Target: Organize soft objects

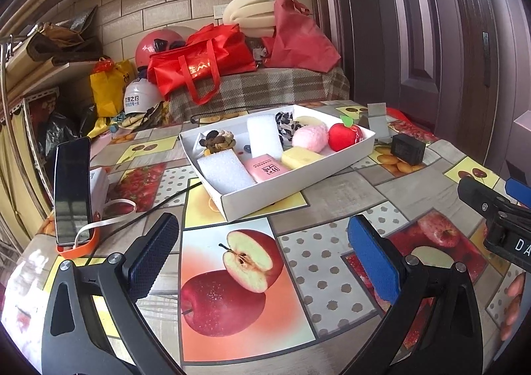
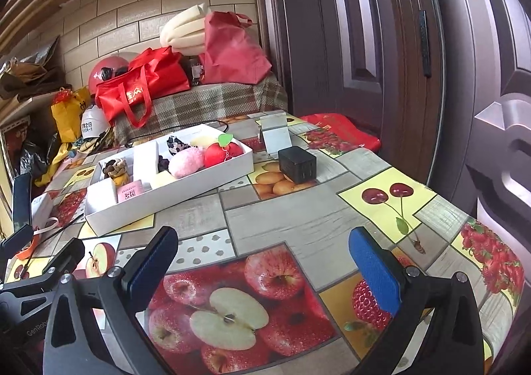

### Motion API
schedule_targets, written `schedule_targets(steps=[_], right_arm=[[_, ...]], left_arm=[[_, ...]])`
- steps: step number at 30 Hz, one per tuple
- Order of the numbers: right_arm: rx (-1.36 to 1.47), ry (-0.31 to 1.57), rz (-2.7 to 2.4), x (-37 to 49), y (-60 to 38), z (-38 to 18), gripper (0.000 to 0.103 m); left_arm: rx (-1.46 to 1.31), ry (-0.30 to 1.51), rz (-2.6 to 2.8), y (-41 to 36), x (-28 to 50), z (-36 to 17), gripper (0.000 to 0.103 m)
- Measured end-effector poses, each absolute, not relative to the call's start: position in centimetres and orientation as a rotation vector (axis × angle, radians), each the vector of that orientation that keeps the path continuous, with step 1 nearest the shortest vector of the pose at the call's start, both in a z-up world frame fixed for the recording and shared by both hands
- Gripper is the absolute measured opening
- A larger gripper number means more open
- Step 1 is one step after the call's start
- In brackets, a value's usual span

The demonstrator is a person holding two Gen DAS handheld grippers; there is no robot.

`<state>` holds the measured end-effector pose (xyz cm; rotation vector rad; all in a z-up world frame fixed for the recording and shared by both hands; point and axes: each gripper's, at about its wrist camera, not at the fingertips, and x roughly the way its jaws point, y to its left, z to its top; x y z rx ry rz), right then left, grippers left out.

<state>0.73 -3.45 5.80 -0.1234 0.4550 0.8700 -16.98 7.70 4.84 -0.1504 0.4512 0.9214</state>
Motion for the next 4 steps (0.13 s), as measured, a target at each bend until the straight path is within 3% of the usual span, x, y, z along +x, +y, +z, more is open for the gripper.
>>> schedule_targets(steps=[4], right_arm=[[-0.122, 0.457, 0.868, 0.84, -3.49, 5.75, 0.103]], left_arm=[[-0.147, 0.446, 0.902, 7.68, -17.02, 4.74, 0.103]])
